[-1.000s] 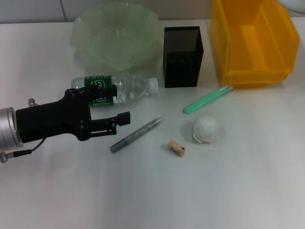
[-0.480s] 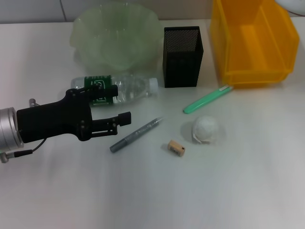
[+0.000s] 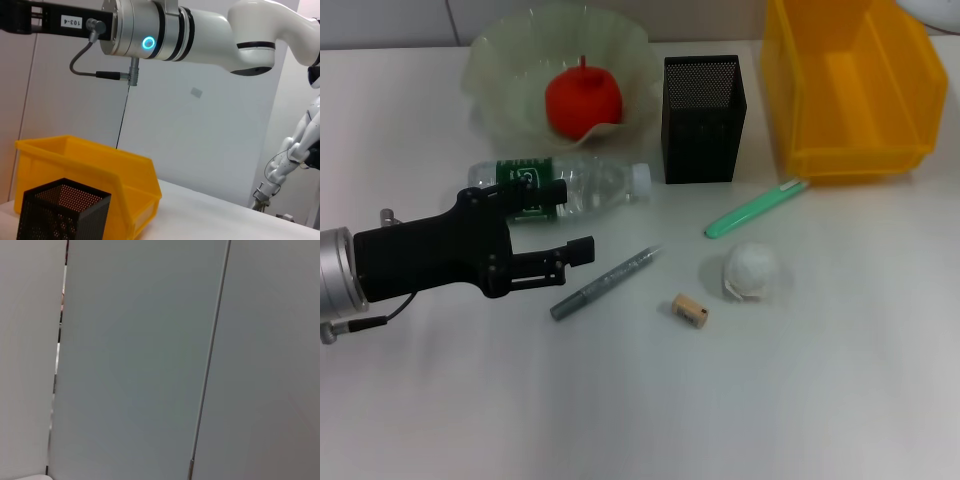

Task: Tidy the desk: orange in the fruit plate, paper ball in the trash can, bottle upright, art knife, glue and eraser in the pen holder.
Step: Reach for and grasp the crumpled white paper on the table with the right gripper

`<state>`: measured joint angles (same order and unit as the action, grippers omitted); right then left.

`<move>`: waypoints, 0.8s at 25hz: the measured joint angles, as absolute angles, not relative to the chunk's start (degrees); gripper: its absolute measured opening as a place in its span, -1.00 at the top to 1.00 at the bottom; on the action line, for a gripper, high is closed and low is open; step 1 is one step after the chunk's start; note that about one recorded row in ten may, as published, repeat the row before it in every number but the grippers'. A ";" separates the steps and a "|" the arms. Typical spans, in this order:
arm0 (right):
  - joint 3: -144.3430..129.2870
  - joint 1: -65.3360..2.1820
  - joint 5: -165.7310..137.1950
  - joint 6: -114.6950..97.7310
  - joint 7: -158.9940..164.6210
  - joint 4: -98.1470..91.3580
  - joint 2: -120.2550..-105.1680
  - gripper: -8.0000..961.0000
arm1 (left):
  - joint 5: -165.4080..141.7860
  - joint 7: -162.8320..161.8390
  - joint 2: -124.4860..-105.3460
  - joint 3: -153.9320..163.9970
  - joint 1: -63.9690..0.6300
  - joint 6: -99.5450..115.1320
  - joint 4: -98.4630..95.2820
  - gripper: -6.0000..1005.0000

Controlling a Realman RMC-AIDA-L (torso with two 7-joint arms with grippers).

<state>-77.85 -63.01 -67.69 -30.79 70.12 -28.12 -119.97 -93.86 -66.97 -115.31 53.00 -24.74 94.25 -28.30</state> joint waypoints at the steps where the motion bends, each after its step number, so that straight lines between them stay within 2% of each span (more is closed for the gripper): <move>1: -77.85 -63.01 -67.69 -30.79 70.12 -28.12 -119.97 0.00 | -93.87 -66.97 -115.31 53.00 -24.64 94.26 -28.30 -0.64; 5: -77.80 -62.62 -66.09 -30.92 70.11 -28.13 -119.97 -0.20 | -93.87 -66.92 -115.31 53.00 -24.50 94.29 -28.30 -0.64; 8: -77.61 -61.42 -63.50 -31.63 70.08 -28.93 -119.94 -0.42 | -93.87 -66.88 -115.28 53.00 -24.42 94.31 -28.30 -0.64; 11: -77.41 -59.55 -60.40 -33.82 70.13 -30.20 -119.72 -0.42 | -93.87 -66.81 -115.23 53.00 -24.36 94.32 -28.30 -0.64; 17: -75.46 -50.41 -54.74 -51.95 70.31 -35.20 -119.08 -0.42 | -93.86 -66.12 -115.13 52.40 -24.31 94.32 -28.22 -0.64; 18: -74.89 -47.19 -54.88 -58.99 71.02 -36.75 -118.69 -0.42 | -93.87 -66.05 -115.01 52.32 -24.37 94.32 -28.21 -0.64; 19: -74.89 -47.19 -54.88 -58.99 71.02 -36.75 -118.69 -0.42 | -93.87 -66.05 -115.01 52.32 -24.37 94.32 -28.21 -0.64; 20: -74.82 -44.07 -55.83 -64.98 72.94 -38.53 -117.81 -0.42 | -93.87 -66.05 -114.97 52.31 -24.38 94.32 -28.21 -0.64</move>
